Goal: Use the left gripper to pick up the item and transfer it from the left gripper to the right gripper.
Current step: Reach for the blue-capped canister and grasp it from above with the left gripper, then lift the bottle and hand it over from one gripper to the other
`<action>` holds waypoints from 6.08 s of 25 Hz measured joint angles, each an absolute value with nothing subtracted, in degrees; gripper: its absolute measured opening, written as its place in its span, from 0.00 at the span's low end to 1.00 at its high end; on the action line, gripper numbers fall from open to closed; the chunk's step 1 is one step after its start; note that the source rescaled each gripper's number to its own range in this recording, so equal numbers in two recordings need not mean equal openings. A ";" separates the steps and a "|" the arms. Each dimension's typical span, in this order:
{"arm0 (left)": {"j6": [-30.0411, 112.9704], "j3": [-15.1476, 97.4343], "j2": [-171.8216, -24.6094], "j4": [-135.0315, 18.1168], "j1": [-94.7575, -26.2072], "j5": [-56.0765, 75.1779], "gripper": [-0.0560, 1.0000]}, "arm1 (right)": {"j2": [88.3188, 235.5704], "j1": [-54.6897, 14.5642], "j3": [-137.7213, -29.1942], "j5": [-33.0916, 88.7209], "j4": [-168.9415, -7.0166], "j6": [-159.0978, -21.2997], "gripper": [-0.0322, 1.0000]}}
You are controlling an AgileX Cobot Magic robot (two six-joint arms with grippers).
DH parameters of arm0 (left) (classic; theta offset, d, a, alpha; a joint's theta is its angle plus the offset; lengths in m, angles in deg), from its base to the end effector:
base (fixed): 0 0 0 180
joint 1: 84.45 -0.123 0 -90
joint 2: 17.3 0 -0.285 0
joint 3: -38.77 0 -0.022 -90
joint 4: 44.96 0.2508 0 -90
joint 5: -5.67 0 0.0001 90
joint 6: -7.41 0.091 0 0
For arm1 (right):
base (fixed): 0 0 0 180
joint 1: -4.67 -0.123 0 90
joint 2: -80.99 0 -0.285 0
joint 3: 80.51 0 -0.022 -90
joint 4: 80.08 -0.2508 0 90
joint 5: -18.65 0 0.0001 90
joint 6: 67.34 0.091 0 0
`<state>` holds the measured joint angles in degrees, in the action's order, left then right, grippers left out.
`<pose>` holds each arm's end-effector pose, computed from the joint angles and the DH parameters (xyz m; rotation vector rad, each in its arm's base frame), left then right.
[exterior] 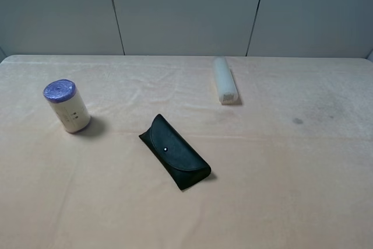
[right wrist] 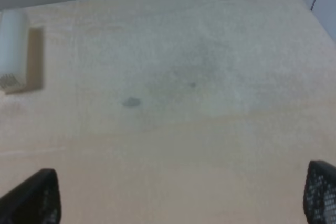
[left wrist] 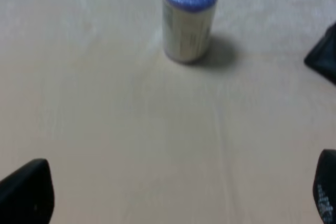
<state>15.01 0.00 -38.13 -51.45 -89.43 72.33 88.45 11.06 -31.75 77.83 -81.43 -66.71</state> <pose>0.0126 -0.0084 0.3168 0.0588 2.1966 -0.0166 -0.0040 0.0023 0.2786 0.1226 2.0103 -0.0359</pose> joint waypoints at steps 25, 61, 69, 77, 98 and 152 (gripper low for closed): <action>7.92 28.56 -96.64 -46.17 -86.84 70.20 0.98 | 88.45 11.06 -31.75 77.77 -81.43 -66.71 1.00; 5.12 28.89 -131.11 -43.03 -73.63 48.86 0.93 | 88.45 11.06 -31.75 77.71 -81.43 -66.70 1.00; 5.52 28.89 -131.11 -43.23 -73.63 47.26 0.06 | 88.45 11.06 -31.75 77.71 -81.43 -66.70 1.00; 5.58 30.23 -131.11 -43.91 -73.63 49.40 0.06 | 88.45 11.06 -31.75 77.71 -81.43 -66.70 1.00; 12.84 46.03 -123.14 -68.62 -73.63 64.58 0.06 | 88.61 11.06 -32.32 77.90 -83.10 -68.86 1.00; 30.69 46.03 -132.29 -103.24 -49.67 60.18 0.06 | 152.88 -33.10 -43.52 41.22 -94.28 -93.51 1.00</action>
